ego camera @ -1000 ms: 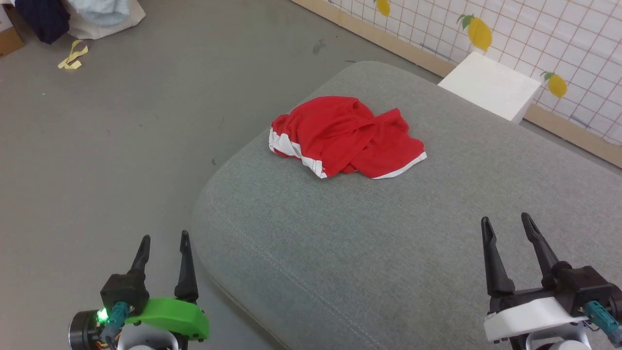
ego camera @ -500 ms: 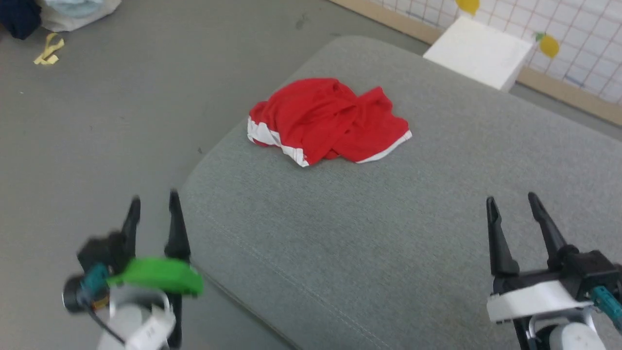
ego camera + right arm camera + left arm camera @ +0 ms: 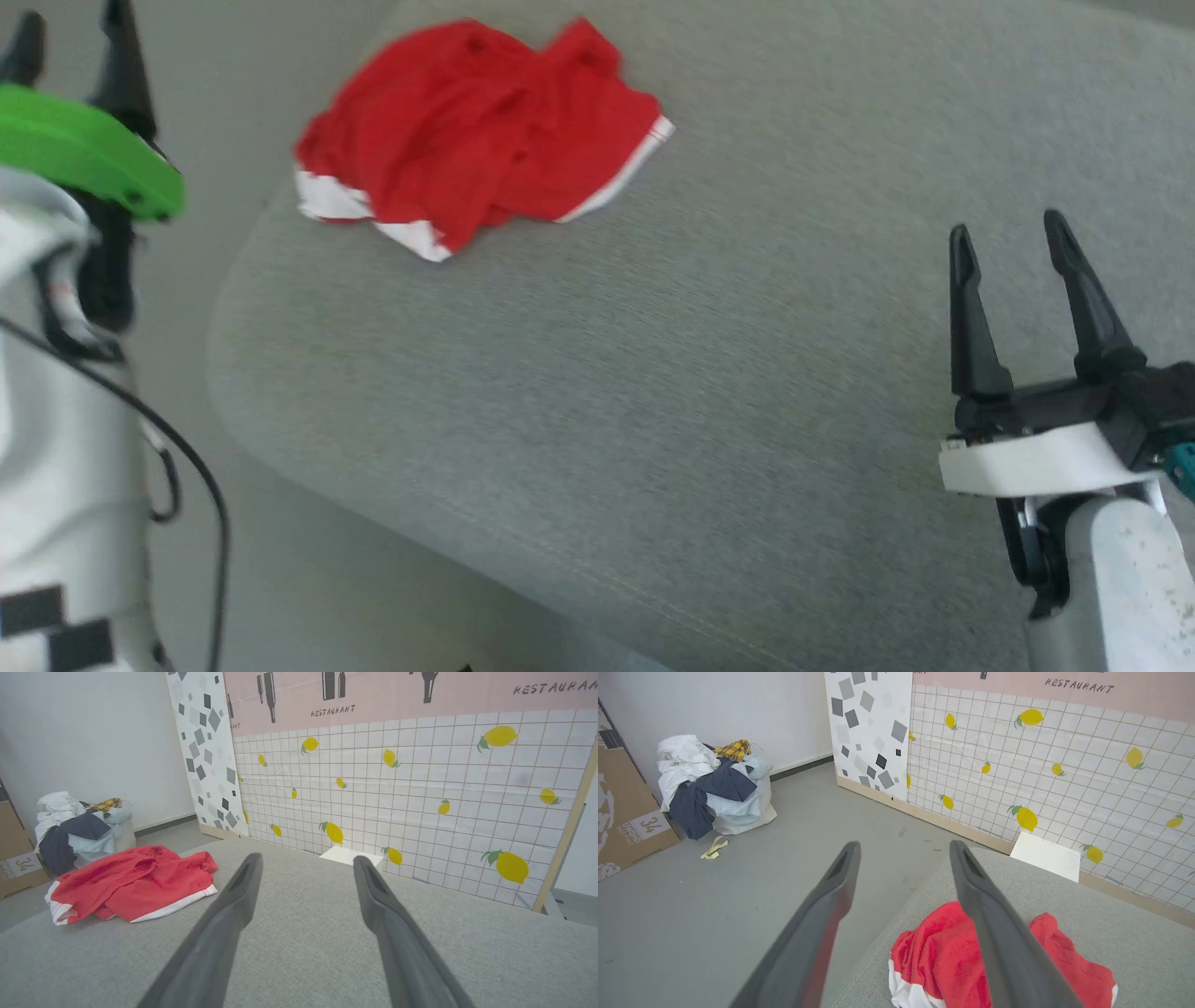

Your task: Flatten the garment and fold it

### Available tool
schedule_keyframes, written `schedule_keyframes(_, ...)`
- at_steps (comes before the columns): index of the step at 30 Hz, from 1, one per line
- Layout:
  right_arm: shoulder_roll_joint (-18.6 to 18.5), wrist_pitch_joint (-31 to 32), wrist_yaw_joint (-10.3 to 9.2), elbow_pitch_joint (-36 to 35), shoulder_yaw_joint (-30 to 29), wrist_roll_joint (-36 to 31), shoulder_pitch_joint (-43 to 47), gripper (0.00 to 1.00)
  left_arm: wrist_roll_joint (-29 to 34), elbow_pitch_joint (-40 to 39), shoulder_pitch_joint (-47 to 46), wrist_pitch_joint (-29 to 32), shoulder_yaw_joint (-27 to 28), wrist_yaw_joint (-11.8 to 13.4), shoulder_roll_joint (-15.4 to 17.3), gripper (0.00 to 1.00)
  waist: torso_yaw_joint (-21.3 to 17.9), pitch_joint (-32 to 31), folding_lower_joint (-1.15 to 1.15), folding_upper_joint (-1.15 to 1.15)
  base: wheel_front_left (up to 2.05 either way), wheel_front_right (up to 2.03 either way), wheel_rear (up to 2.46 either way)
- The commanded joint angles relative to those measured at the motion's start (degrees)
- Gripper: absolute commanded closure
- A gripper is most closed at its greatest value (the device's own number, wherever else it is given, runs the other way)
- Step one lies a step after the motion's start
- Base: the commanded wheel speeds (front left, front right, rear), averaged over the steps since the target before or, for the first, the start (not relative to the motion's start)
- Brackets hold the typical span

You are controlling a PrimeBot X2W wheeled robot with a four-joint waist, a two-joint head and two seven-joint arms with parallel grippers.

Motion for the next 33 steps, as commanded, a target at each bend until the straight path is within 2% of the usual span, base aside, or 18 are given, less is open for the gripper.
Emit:
schedule_keyframes(1,-0.05,-0.26,-0.09,-0.14,0.20,-0.02,-1.77,0.00,-1.00,1.32,-2.50,3.27,0.31,0.30,1.19,0.00,-12.20,12.36,-0.01,0.00,0.00,0.00,0.00)
schedule_keyframes(6,-0.05,-0.31,-0.09,-0.30,1.68,1.54,-5.07,0.00,-3.46,4.69,-7.78,16.27,1.92,2.13,5.60,0.00,-17.69,16.36,-0.01,0.00,0.00,0.00,0.00)
schedule_keyframes(13,-0.05,-0.33,-0.09,-0.92,1.90,4.28,-6.30,0.00,-6.74,4.73,-5.92,36.18,4.78,7.87,10.03,0.00,-23.10,19.23,-0.01,0.00,0.00,0.00,0.00)
schedule_keyframes(20,-0.05,-0.33,-0.09,-0.73,1.87,5.76,-5.52,0.00,-7.10,-0.47,3.76,48.61,6.72,14.73,11.00,0.00,-24.97,18.62,-0.01,0.00,0.00,0.00,0.00)
schedule_keyframes(24,-0.05,-0.33,-0.09,-0.55,1.93,6.14,-5.20,0.00,-6.49,-3.87,8.25,49.82,7.62,16.40,11.32,0.00,-25.13,16.88,-0.01,0.00,0.00,0.00,0.00)
schedule_keyframes(25,-0.05,-0.33,-0.09,-0.56,1.89,6.08,-5.10,0.00,-6.49,-4.37,9.01,50.18,7.55,16.44,11.29,0.04,-25.05,16.42,-0.01,0.00,0.00,0.00,0.00)
schedule_keyframes(27,-0.05,-0.33,-0.09,-0.53,1.67,5.89,-4.79,0.00,-6.16,-5.74,10.10,49.41,7.59,16.33,11.37,0.81,-24.79,15.29,-0.01,0.00,0.00,0.00,0.00)
schedule_keyframes(28,-0.05,-0.33,-0.09,-0.51,1.55,5.80,-4.62,0.00,-5.91,-6.18,10.48,48.47,7.59,15.93,11.59,1.00,-24.63,14.57,-0.01,0.00,0.00,0.00,0.00)
schedule_keyframes(30,-0.05,-0.33,-0.09,-0.37,1.37,5.66,-4.29,0.00,-4.72,-6.96,10.65,44.85,7.61,14.80,12.48,1.00,-24.33,13.14,-0.01,0.00,0.00,0.00,0.00)
schedule_keyframes(33,-0.05,-0.33,-0.09,-0.13,1.11,5.72,-3.64,0.00,-1.50,-7.74,9.50,34.28,8.01,13.42,13.76,1.00,-23.85,10.76,-0.01,0.00,0.00,0.00,0.00)
